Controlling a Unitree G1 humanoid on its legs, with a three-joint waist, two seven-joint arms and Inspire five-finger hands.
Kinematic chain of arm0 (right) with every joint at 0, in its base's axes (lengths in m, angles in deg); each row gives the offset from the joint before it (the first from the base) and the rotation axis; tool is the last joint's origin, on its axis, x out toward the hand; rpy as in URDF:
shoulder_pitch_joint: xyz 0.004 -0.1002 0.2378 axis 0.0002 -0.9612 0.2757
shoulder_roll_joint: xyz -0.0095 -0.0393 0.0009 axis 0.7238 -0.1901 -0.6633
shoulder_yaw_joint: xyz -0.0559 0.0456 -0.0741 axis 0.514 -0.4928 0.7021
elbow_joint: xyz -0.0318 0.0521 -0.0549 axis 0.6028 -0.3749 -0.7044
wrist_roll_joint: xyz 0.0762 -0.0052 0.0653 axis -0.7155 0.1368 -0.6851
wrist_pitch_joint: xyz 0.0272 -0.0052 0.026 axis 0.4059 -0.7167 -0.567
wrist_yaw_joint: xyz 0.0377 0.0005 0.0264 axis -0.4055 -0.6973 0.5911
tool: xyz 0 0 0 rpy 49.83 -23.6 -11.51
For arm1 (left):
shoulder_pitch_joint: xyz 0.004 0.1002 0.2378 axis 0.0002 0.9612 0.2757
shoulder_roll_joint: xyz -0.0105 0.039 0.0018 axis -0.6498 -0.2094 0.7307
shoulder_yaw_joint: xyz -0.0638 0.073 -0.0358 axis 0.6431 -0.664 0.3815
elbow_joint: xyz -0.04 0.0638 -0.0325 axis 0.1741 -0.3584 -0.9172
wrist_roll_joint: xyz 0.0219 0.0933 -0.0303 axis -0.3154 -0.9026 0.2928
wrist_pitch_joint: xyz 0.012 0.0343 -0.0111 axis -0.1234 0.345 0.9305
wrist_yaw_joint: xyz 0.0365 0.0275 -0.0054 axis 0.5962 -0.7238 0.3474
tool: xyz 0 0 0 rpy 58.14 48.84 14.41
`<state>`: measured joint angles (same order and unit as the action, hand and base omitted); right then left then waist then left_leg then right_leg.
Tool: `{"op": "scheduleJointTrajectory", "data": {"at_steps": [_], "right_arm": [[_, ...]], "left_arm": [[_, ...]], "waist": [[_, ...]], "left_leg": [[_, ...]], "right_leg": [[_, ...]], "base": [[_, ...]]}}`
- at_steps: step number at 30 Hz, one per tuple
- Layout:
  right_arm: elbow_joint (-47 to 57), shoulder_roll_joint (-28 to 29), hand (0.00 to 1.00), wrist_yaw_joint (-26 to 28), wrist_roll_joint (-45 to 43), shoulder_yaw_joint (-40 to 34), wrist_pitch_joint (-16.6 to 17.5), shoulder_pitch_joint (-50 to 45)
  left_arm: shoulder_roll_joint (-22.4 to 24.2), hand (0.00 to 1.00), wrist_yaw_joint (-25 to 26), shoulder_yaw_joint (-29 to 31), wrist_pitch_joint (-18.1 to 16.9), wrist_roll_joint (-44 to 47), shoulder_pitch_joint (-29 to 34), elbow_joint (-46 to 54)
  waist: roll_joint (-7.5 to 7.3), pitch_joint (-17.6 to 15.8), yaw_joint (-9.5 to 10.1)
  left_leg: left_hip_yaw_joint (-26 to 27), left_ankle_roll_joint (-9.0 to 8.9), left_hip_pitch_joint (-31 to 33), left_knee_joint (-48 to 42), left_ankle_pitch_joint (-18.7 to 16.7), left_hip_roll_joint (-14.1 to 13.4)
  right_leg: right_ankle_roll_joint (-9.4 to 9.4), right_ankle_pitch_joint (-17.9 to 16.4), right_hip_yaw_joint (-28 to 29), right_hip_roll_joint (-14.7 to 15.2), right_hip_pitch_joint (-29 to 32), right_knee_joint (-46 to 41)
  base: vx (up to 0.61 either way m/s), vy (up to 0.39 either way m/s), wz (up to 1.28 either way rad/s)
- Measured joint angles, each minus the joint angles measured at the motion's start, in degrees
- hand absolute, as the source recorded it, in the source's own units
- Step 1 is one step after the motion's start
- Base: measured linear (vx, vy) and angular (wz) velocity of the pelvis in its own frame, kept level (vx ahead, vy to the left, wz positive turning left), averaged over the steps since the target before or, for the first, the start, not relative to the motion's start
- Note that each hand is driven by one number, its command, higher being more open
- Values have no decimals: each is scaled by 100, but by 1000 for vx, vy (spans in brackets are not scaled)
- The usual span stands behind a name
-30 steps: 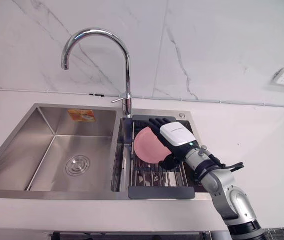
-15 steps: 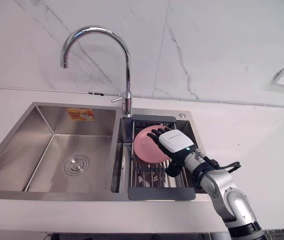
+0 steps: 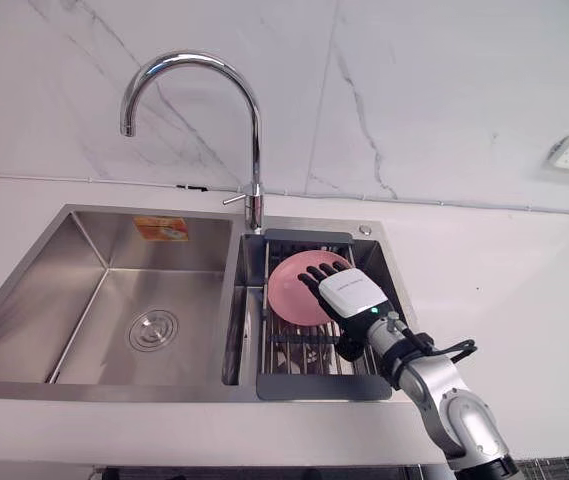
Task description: Walk over to the sink, pick up the cup, carry it to the dishwasher, place the cup inside the dishwasher, then close the dishwasher door
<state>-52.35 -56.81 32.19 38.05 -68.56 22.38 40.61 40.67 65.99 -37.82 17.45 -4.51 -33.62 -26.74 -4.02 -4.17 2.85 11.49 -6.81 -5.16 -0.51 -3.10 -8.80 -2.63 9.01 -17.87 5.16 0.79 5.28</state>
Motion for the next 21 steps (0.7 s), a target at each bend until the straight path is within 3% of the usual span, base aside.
{"op": "scheduleJointTrajectory", "data": {"at_steps": [7,8,15,21], "right_arm": [[-174,49,100,-163,87,83,-13,0],[-177,66,0,-171,89,83,-14,0],[-204,97,0,-568,159,84,-21,0],[-222,101,0,-1476,515,85,12,-4]], "left_arm": [[-25,100,-1,-40,1,13,5,0],[-25,100,-1,-43,0,27,7,0],[-36,100,3,-130,-3,88,4,3],[-31,100,50,-160,-22,85,9,2]], "waist": [[34,-26,-30],[37,-28,-33],[100,-69,-39],[138,-93,-48]], "left_leg": [[3,-1,-2,3,0,-3],[3,-1,-4,4,0,-3],[4,-1,-7,4,0,-3],[3,-2,-10,14,-1,-5]], "right_leg": [[-8,-7,-12,0,-7,0],[-9,-8,-13,0,-8,0],[-13,-12,-15,2,-11,0],[-20,-17,-20,0,-11,0]], "base": [[0,0,0],[0,0,0],[0,0,0],[0,0,0]]}}
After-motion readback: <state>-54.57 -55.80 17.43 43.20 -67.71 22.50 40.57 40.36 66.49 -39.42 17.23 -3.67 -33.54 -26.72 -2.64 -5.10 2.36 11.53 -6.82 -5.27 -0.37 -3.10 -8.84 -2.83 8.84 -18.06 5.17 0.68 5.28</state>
